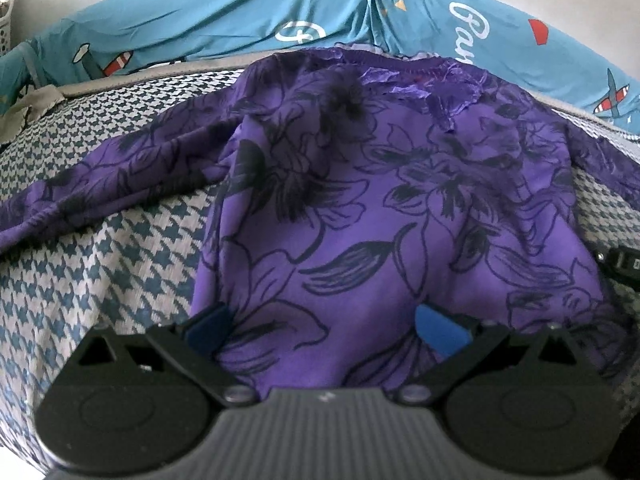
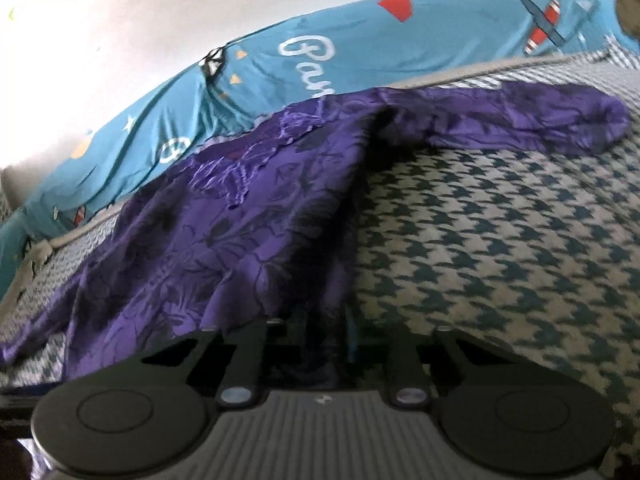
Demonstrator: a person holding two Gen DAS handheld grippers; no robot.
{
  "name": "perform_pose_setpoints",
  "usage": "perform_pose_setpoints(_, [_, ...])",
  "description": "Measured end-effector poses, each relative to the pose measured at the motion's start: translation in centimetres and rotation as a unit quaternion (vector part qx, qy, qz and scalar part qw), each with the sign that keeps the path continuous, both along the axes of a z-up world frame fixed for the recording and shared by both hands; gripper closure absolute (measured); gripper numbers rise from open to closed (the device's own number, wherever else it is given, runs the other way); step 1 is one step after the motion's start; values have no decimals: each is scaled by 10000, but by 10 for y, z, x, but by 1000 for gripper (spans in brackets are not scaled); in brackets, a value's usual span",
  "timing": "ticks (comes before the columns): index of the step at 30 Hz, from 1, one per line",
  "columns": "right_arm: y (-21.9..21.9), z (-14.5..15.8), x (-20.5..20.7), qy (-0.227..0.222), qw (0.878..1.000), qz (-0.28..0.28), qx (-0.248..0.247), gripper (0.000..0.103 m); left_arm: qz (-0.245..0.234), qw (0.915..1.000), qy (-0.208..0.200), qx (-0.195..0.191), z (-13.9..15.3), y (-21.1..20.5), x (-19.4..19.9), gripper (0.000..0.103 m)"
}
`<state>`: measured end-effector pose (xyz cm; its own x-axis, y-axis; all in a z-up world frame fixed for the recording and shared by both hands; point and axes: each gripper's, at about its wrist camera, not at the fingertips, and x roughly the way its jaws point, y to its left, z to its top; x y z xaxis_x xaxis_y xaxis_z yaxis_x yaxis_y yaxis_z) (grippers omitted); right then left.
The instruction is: Fold clothes
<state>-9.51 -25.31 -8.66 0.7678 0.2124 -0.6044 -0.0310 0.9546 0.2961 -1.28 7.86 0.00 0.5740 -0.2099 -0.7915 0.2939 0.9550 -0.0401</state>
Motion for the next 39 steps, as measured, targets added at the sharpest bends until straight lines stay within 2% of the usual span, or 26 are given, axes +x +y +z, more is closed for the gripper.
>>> perform_pose_setpoints(3, [4,1,-1,-79,9998,112,-145,94,-79,9999,-39,101,-2,-3,-1,0])
perform_pose_setpoints(7, [2,13,-12,-150,9996,-118,-220,95,-91,9998,-65,141,-3,-3,0,0])
perform_pose_setpoints(13, [3,61,-65,-666,9954,-419,-542,96,-93,9998,-56,153,-4,-3,1,0])
perform_pose_setpoints(14, [4,68,-75,-777,9940,-444,-620,99,-89,9998,-50,148,-4,-3,1,0])
perform_pose_setpoints(18, [-3,87,-110,-1095,9902,-472,-730,99,-50,9999,-33,147,-4,-2,3,0])
perform_pose_setpoints(24, [-28,69,-103,-569,9959,-539,-460,98,58,9999,-24,119,-1,0,1,0])
perform_pose_setpoints(28, [-36,49,-101,-133,9991,-315,-245,97,66,10000,-4,-26,3,2,-3,0])
perform_pose_setpoints(34, [-33,33,-102,201,9997,142,-50,86,-261,9994,-52,-240,12,-4,-23,0])
perform_pose_setpoints(39, [-20,22,-98,380,9983,425,-129,85,-544,9976,-101,-407,20,-8,-41,0])
